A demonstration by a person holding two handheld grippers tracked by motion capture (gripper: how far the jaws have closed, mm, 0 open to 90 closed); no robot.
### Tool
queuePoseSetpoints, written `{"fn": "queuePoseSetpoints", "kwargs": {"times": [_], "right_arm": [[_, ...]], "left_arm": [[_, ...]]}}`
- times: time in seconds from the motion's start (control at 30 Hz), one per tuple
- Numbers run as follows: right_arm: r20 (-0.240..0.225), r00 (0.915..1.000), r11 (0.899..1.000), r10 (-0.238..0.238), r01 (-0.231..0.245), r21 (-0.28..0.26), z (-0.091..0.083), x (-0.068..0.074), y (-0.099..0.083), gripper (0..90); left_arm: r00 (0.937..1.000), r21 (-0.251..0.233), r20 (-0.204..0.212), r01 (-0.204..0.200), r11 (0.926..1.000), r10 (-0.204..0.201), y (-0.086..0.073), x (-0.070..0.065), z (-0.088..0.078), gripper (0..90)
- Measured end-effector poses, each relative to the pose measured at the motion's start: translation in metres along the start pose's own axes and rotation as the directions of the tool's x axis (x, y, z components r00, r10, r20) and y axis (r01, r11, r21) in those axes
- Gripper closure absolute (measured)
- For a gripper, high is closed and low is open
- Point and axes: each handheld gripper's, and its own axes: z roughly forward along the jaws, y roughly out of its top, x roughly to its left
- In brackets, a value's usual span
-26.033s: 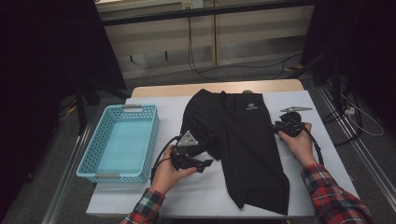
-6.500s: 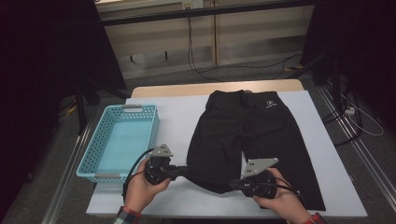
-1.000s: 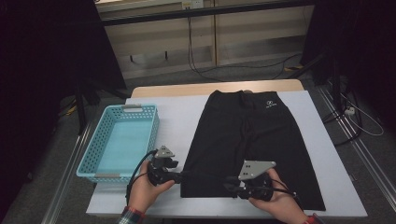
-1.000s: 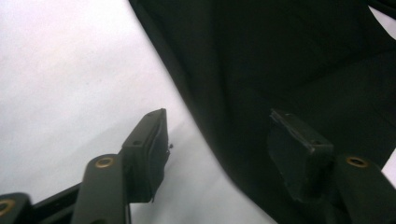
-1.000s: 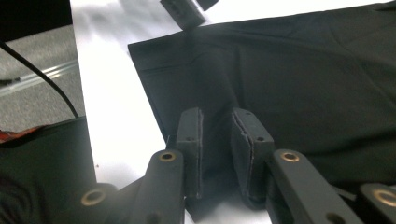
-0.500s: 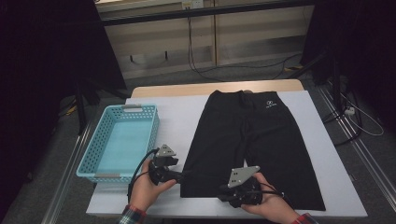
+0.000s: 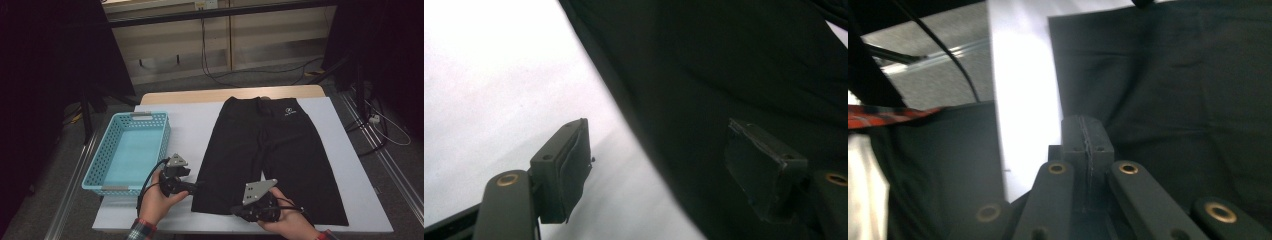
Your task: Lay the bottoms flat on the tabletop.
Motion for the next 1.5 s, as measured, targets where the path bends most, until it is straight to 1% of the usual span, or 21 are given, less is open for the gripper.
{"fn": "queuePoseSetpoints", "kwargs": {"times": [0.07,0.13,0.23,0.27,0.3,0.43,0.5,0.63,0.7,0.73,0.77,0.8,0.87,1.0,1.07,1.13,1.2,1.23,1.27,1.33,1.5], "right_arm": [[-0.005,1.0,1.0,0.002,-0.002,-0.011,-0.002,0.001,0.0,87.6],[0.02,0.9997,1.0,0.013,-0.012,-0.017,-0.003,0.0,0.0,69.6],[0.058,0.9977,0.999,0.034,-0.032,-0.035,-0.008,-0.005,0.001,59.6],[0.058,0.9977,0.999,0.034,-0.032,-0.035,-0.008,-0.005,0.001,59.6],[0.1,0.9938,0.998,0.049,-0.044,-0.05,-0.013,-0.01,0.001,55.0],[0.177,0.9794,0.993,0.097,-0.082,-0.089,-0.023,-0.026,-0.003,45.1],[0.226,0.9665,0.989,0.121,-0.099,-0.106,-0.028,-0.036,-0.006,40.0],[0.288,0.939,0.979,0.187,-0.154,-0.134,-0.037,-0.056,-0.012,32.3],[0.31,0.9269,0.974,0.211,-0.174,-0.143,-0.04,-0.063,-0.016,31.2],[0.315,0.9241,0.973,0.217,-0.18,-0.142,-0.041,-0.065,-0.017,31.2],[0.315,0.9241,0.973,0.217,-0.18,-0.142,-0.041,-0.065,-0.017,31.2],[0.329,0.9183,0.973,0.221,-0.184,-0.141,-0.042,-0.068,-0.02,29.8],[0.333,0.9146,0.971,0.23,-0.192,-0.143,-0.043,-0.069,-0.023,29.1],[0.341,0.9097,0.969,0.237,-0.196,-0.15,-0.046,-0.069,-0.026,28.8],[0.339,0.9106,0.969,0.236,-0.196,-0.149,-0.046,-0.069,-0.026,28.9],[0.339,0.9114,0.97,0.234,-0.194,-0.146,-0.046,-0.068,-0.025,28.9],[0.341,0.9118,0.971,0.229,-0.19,-0.146,-0.045,-0.068,-0.024,29.0],[0.339,0.9122,0.971,0.23,-0.191,-0.145,-0.045,-0.067,-0.024,29.0],[0.338,0.913,0.971,0.228,-0.189,-0.144,-0.044,-0.067,-0.023,29.0],[0.34,0.913,0.972,0.226,-0.188,-0.141,-0.044,-0.066,-0.023,29.0],[0.332,0.9173,0.973,0.22,-0.183,-0.14,-0.044,-0.065,-0.023,29.0]], "left_arm": [[1.0,0.002,-0.001,0.003,1.0,-0.003,0.0,0.0,0.001,27.2],[1.0,0.003,-0.001,0.001,1.0,-0.001,0.001,-0.001,0.003,27.0],[1.0,0.001,0.0,-0.007,1.0,0.007,0.005,-0.003,0.005,26.6],[1.0,0.001,0.0,-0.007,1.0,0.007,0.005,-0.003,0.005,26.5],[1.0,-0.007,0.001,0.005,1.0,-0.005,0.009,-0.002,0.008,26.4],[0.9996,-0.034,-0.001,0.028,0.999,-0.028,0.023,0.003,0.017,25.2],[0.9996,-0.038,-0.015,0.022,0.9991,-0.022,0.03,0.005,0.023,24.9],[0.9987,-0.027,-0.05,0.003,0.9996,-0.004,0.045,0.014,0.038,25.3],[0.9976,-0.027,-0.065,0.021,0.9994,-0.023,0.051,0.019,0.047,28.1],[0.9966,-0.02,-0.07,0.042,0.9989,-0.044,0.053,0.021,0.05,29.9],[0.9966,-0.02,-0.07,0.042,0.9989,-0.044,0.053,0.021,0.05,35.2],[0.9946,-0.024,-0.078,0.068,0.9974,-0.069,0.054,0.025,0.056,39.4],[0.9943,-0.01,-0.089,0.059,0.9982,-0.059,0.054,0.027,0.06,46.5],[0.9926,-0.015,-0.104,0.061,0.998,-0.062,0.054,0.029,0.06,57.4],[0.9923,-0.009,-0.11,0.057,0.9983,-0.058,0.054,0.029,0.06,62.4],[0.9941,-0.005,-0.074,0.079,0.9969,-0.079,0.054,0.028,0.06,72.8],[0.9934,-0.002,-0.073,0.088,0.9961,-0.088,0.054,0.029,0.06,78.0],[0.9913,0.004,-0.044,0.124,0.9923,-0.124,0.054,0.03,0.059,83.4],[0.9889,0.001,-0.034,0.145,0.9895,-0.145,0.053,0.03,0.06,89.0],[0.9883,0.003,-0.045,0.146,0.9893,-0.146,0.054,0.03,0.059,89.3],[0.9818,0.009,-0.071,0.177,0.9841,-0.176,0.051,0.034,0.053,89.8]]}}
